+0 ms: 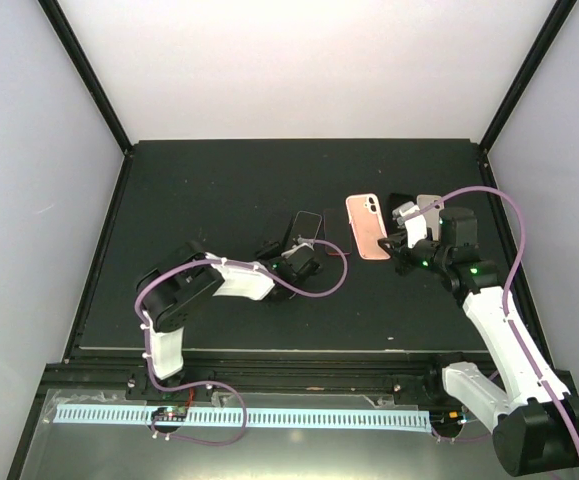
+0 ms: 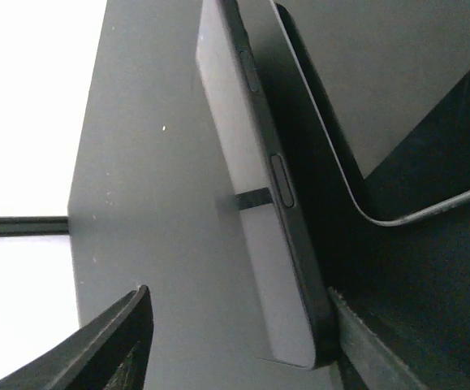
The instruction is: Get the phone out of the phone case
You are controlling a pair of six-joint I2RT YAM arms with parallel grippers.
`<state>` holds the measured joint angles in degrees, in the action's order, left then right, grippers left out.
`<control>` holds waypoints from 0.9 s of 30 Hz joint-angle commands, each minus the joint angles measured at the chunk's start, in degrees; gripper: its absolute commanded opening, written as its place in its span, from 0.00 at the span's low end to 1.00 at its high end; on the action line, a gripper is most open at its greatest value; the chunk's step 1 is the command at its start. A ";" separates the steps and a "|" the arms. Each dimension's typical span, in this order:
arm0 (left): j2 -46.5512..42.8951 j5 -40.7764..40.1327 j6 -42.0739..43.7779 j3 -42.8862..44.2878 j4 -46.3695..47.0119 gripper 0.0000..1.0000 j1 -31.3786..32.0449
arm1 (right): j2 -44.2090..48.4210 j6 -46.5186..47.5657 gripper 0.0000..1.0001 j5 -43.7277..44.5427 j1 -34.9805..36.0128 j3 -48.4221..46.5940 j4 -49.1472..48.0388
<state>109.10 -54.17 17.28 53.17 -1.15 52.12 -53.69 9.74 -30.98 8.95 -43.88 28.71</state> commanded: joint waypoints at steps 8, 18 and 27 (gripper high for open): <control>-5.03 1.79 -4.76 1.96 -3.86 0.79 -0.22 | -0.49 0.02 0.01 1.81 -0.05 -0.19 -0.98; -10.29 7.52 -12.21 3.14 -14.21 0.99 -0.35 | -0.88 0.00 0.01 1.22 -0.05 -0.33 -0.85; -28.57 4.61 -30.01 6.54 -31.61 0.97 3.69 | -3.58 -3.61 0.01 6.98 -0.14 -1.07 -1.67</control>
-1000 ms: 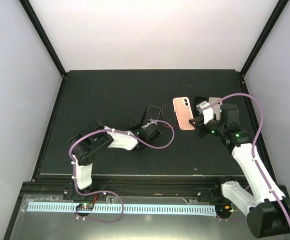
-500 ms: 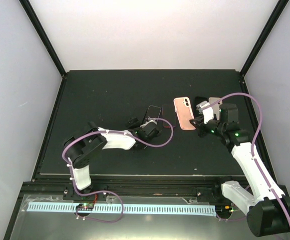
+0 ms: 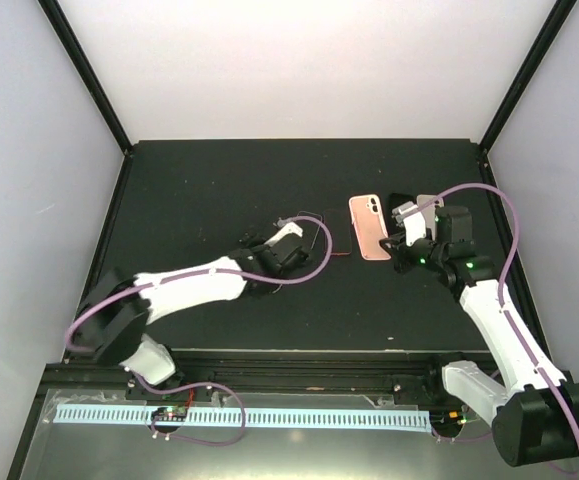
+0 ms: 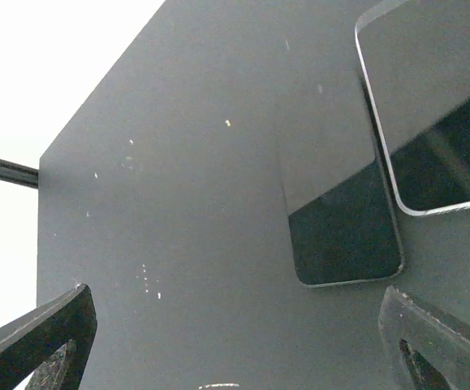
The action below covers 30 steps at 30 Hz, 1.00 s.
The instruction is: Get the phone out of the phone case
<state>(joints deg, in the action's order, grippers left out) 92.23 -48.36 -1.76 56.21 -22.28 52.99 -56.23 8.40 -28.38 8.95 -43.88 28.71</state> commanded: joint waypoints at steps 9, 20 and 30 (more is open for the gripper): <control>-35.38 20.60 -6.80 6.64 -11.92 0.95 3.18 | -13.59 -1.19 0.01 6.97 -0.34 -10.02 3.65; -37.95 5.93 2.77 -2.47 -12.51 0.96 2.99 | -34.65 -1.39 0.01 9.21 -0.77 -25.73 9.84; -40.69 3.54 3.17 -3.56 -10.70 0.96 2.99 | -50.18 -3.98 0.01 1.50 -3.27 -32.69 11.06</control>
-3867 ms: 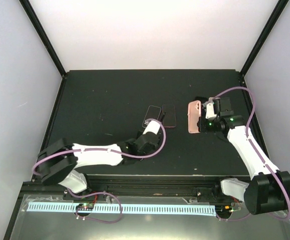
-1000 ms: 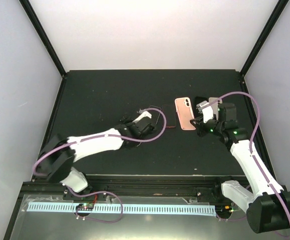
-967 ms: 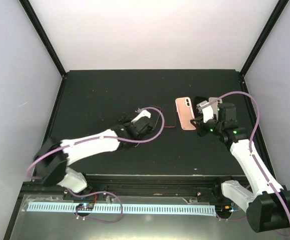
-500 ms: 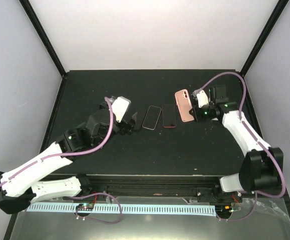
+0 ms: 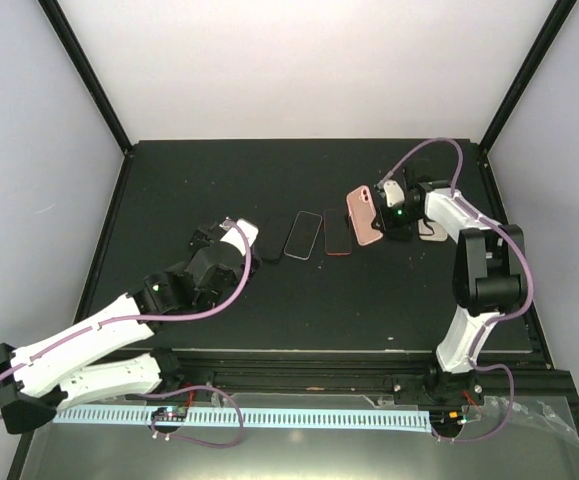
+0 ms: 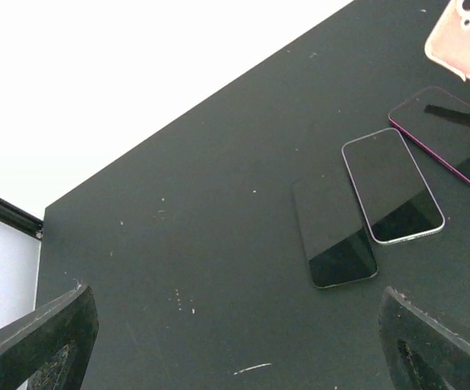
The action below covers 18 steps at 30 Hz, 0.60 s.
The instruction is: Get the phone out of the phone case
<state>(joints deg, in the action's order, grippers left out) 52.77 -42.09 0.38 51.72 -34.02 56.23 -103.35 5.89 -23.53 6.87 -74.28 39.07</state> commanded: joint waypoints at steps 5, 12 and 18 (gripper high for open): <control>-1.62 -3.75 0.61 0.67 1.56 0.95 -0.28 | -6.11 -2.53 0.01 -1.75 -2.13 -1.28 -0.56; -1.54 -2.84 0.67 0.49 1.93 0.95 -0.24 | -8.34 -4.57 0.10 -1.63 -4.62 -0.26 -2.91; -1.28 -2.96 1.02 0.07 2.55 0.95 -0.24 | -7.30 -3.15 0.30 -2.87 -5.04 0.44 -1.87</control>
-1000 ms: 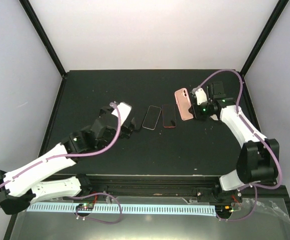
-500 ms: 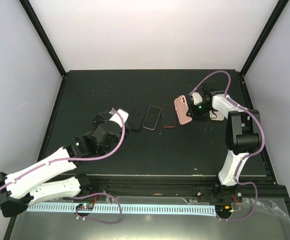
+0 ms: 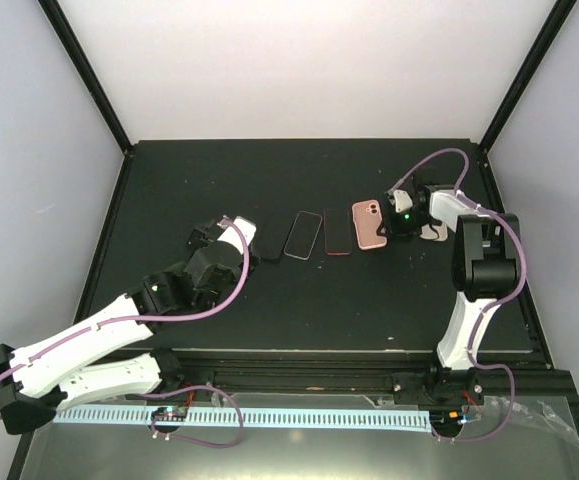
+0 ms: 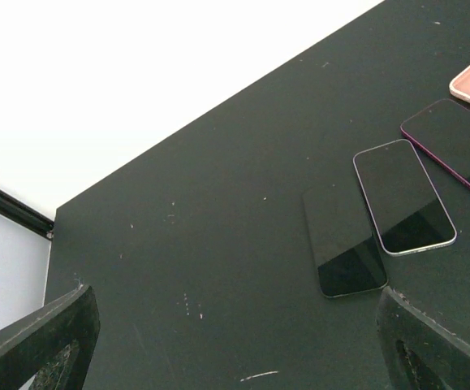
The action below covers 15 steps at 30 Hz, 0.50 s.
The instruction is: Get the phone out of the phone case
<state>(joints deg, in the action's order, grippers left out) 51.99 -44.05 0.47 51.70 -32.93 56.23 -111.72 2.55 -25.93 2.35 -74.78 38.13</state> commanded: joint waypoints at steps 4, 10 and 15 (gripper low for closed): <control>0.07 -1.16 1.05 0.05 1.60 0.95 -0.38 | 6.57 0.33 0.34 2.03 -1.07 3.16 -1.31; 0.12 -1.37 1.18 -0.26 1.89 0.96 -0.33 | 19.96 2.18 0.35 4.24 -2.09 9.05 -2.11; 0.02 -1.34 -0.40 -0.88 2.91 0.99 -0.79 | 34.12 4.84 0.36 2.10 -2.17 11.97 -1.77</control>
<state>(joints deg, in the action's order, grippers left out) 52.18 -44.38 0.73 51.05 -31.90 56.21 -86.80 4.51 -22.87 0.45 -64.29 37.26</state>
